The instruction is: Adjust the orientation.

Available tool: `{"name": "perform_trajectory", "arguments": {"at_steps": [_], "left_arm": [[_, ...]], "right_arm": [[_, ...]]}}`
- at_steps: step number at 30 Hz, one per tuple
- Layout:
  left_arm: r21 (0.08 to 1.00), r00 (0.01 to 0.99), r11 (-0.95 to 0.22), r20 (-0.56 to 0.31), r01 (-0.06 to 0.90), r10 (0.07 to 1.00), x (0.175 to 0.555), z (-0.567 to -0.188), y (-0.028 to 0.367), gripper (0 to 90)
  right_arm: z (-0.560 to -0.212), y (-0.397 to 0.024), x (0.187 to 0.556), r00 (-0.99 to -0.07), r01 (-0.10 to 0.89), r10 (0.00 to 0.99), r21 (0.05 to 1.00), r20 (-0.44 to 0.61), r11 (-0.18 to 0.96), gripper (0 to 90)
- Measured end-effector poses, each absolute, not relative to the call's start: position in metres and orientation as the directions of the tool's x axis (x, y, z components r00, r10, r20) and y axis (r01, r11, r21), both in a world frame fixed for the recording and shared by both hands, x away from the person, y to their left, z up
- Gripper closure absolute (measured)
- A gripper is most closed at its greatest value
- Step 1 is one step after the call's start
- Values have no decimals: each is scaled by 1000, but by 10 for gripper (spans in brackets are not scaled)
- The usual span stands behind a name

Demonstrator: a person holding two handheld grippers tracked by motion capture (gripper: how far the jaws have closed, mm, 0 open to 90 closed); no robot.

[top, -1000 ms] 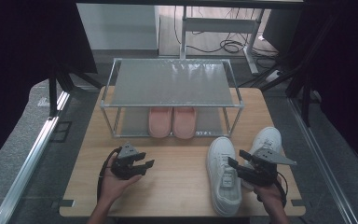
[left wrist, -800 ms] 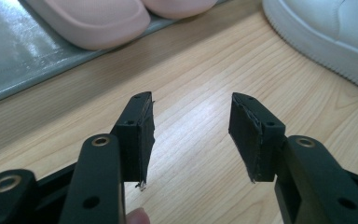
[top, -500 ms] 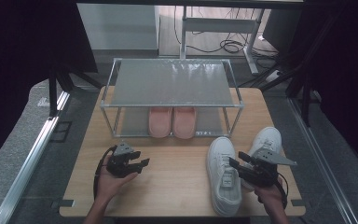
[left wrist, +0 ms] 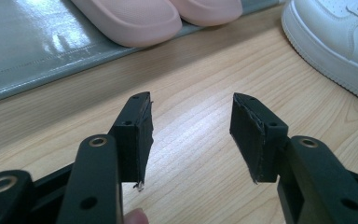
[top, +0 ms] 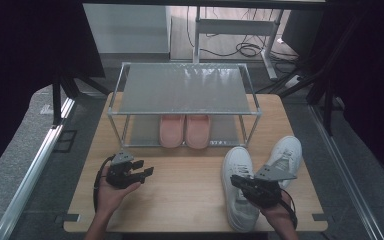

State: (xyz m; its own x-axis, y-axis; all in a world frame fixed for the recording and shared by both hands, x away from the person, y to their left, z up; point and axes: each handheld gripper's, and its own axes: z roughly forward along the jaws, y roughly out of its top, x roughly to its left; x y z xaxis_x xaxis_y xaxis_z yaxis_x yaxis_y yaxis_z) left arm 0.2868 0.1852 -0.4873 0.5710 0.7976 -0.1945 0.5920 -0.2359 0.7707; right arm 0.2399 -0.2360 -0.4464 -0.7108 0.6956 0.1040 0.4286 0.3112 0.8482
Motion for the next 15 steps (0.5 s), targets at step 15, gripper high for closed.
{"name": "perform_trajectory", "arguments": {"at_steps": [15], "left_arm": [[769,564,-229,-198,597,802,286,-486,190,492]], "right_arm": [[-464,-215,226,-736,476,675,746,50,465,900]]}}
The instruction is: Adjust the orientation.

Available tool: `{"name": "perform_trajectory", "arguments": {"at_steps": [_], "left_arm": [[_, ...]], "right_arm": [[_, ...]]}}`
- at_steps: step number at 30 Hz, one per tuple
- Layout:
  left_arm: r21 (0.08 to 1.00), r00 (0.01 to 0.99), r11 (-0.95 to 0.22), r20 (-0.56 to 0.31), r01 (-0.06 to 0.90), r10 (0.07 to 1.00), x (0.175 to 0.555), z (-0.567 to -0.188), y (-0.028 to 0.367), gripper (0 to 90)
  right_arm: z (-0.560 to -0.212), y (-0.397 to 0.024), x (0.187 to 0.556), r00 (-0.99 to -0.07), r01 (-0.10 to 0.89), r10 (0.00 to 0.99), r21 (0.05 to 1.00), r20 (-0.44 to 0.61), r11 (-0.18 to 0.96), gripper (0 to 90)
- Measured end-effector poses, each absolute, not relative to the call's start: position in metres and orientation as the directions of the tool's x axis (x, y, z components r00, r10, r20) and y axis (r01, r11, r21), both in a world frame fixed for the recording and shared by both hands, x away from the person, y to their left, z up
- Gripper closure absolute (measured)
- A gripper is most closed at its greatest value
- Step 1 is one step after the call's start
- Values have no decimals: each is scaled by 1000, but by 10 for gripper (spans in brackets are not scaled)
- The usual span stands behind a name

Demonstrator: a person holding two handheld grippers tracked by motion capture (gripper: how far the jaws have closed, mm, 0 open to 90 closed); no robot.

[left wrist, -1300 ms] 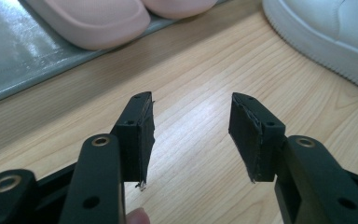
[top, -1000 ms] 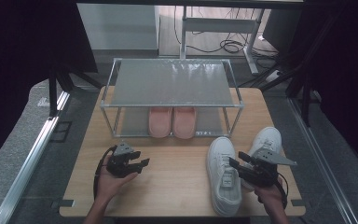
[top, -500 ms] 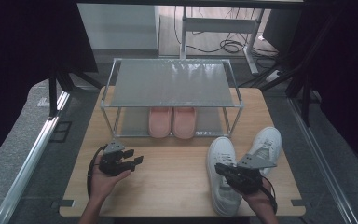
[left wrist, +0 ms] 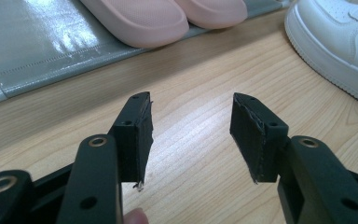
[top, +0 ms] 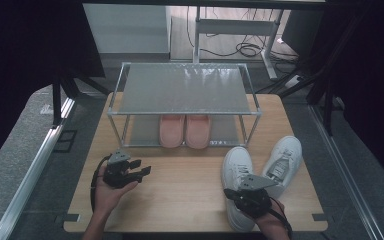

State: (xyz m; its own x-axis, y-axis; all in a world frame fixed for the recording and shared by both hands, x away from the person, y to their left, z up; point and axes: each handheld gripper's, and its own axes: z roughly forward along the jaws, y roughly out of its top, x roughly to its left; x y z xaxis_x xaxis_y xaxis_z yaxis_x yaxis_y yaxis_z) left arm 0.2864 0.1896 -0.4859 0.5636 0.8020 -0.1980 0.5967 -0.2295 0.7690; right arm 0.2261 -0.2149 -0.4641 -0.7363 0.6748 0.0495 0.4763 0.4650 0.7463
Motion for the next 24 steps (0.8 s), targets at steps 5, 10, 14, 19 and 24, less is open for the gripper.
{"name": "perform_trajectory", "arguments": {"at_steps": [5,10,14,19,24], "left_arm": [[765,562,-233,-197,601,803,287,-487,189,492],[761,560,-233,-199,606,804,287,-488,189,493],[759,556,-231,-201,609,806,287,-489,191,492],[758,551,-229,-199,610,810,287,-489,192,492],[756,553,-233,-199,612,809,288,-490,192,493]], "right_arm": [[-467,-218,224,-740,483,670,735,53,475,900],[-466,-220,223,-742,486,669,726,48,486,900],[-465,-224,221,-741,489,670,719,45,494,900],[-464,-234,218,-742,498,668,720,65,483,900],[-463,-239,217,-742,501,667,720,72,480,900]]}}
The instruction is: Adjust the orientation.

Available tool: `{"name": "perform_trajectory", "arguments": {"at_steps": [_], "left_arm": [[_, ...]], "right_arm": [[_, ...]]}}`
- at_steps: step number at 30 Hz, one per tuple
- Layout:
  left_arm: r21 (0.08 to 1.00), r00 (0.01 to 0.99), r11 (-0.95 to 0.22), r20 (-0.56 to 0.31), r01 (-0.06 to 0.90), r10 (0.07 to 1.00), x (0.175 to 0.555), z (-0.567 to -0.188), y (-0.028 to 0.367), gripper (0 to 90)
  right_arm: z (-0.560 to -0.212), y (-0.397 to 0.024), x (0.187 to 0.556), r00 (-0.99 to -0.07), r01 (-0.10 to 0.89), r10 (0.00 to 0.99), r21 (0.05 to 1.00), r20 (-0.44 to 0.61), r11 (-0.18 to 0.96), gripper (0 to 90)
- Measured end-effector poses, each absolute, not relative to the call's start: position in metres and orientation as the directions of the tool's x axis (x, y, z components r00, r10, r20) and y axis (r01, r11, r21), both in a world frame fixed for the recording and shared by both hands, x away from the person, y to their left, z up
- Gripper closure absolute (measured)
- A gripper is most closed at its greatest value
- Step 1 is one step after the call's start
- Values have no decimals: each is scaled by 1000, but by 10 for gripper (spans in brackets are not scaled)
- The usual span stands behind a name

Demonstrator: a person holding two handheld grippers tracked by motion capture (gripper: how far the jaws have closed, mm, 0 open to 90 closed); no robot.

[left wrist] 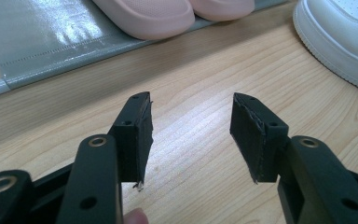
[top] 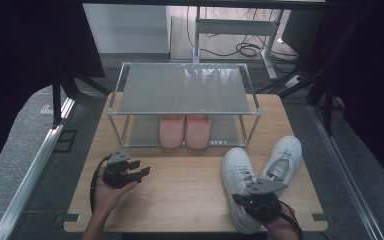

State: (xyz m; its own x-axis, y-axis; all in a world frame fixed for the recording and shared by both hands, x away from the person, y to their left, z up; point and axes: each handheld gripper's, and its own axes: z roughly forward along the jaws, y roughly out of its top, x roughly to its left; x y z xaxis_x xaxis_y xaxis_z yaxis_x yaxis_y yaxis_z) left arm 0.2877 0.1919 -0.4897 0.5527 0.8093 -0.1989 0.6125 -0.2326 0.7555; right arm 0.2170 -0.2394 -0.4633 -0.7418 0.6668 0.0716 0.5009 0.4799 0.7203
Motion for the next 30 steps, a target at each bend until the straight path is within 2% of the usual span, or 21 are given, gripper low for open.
{"name": "perform_trajectory", "arguments": {"at_steps": [8,16,17,23,30], "left_arm": [[756,553,-234,-198,612,809,288,-489,191,492],[754,558,-239,-196,611,806,288,-490,188,492],[754,558,-239,-197,612,806,288,-490,188,492],[755,558,-237,-200,612,805,288,-490,189,492],[754,558,-237,-200,612,805,289,-490,189,492]], "right_arm": [[-455,-246,216,-761,477,640,759,104,443,900],[-432,-274,252,-635,495,769,806,80,325,900],[-433,-280,265,-598,513,797,802,78,307,900],[-446,-288,294,-526,581,845,766,97,274,900],[-450,-284,292,-524,595,849,742,67,309,900]]}}
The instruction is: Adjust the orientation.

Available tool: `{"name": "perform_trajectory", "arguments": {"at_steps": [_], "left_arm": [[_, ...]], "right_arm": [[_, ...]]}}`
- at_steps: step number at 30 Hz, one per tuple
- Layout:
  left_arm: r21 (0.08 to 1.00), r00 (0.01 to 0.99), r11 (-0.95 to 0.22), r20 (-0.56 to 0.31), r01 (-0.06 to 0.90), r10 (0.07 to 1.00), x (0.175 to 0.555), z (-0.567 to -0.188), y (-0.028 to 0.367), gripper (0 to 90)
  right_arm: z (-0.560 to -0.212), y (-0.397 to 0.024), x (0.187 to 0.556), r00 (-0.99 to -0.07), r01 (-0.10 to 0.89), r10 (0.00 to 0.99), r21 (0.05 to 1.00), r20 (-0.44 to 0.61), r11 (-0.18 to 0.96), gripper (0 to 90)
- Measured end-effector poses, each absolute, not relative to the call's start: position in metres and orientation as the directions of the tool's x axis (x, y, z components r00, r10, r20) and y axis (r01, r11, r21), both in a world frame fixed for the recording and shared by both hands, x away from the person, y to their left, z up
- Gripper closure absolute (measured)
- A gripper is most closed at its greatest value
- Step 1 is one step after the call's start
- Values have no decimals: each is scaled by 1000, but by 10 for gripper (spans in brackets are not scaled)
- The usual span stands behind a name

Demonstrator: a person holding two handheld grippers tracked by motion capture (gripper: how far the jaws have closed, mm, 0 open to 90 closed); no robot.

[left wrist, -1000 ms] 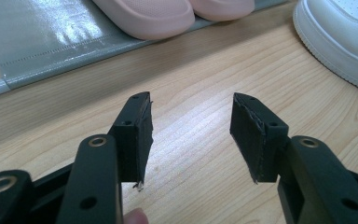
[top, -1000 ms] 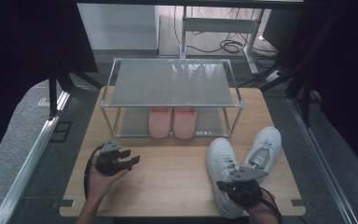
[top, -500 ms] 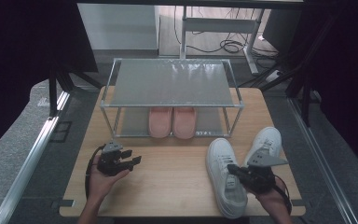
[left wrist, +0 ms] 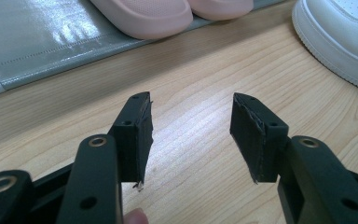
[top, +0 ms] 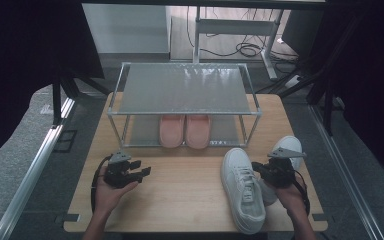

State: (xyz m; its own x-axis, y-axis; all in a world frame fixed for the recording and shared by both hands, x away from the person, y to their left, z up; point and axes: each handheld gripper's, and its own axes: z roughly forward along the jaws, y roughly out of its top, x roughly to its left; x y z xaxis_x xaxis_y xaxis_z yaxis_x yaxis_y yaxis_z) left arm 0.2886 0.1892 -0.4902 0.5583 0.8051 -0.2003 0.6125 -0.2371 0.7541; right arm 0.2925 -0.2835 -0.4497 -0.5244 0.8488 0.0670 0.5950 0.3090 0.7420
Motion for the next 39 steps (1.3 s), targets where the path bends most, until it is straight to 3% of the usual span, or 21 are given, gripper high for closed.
{"name": "perform_trajectory", "arguments": {"at_steps": [17,34,39], "left_arm": [[755,566,-244,-198,609,800,288,-490,187,492],[753,569,-248,-198,610,799,288,-491,185,493],[755,567,-246,-196,608,800,288,-490,186,493]], "right_arm": [[-451,-274,279,-505,602,863,712,-11,361,900],[-457,-265,278,-516,608,857,705,2,364,900],[-460,-252,280,-567,606,823,694,35,388,900]]}}
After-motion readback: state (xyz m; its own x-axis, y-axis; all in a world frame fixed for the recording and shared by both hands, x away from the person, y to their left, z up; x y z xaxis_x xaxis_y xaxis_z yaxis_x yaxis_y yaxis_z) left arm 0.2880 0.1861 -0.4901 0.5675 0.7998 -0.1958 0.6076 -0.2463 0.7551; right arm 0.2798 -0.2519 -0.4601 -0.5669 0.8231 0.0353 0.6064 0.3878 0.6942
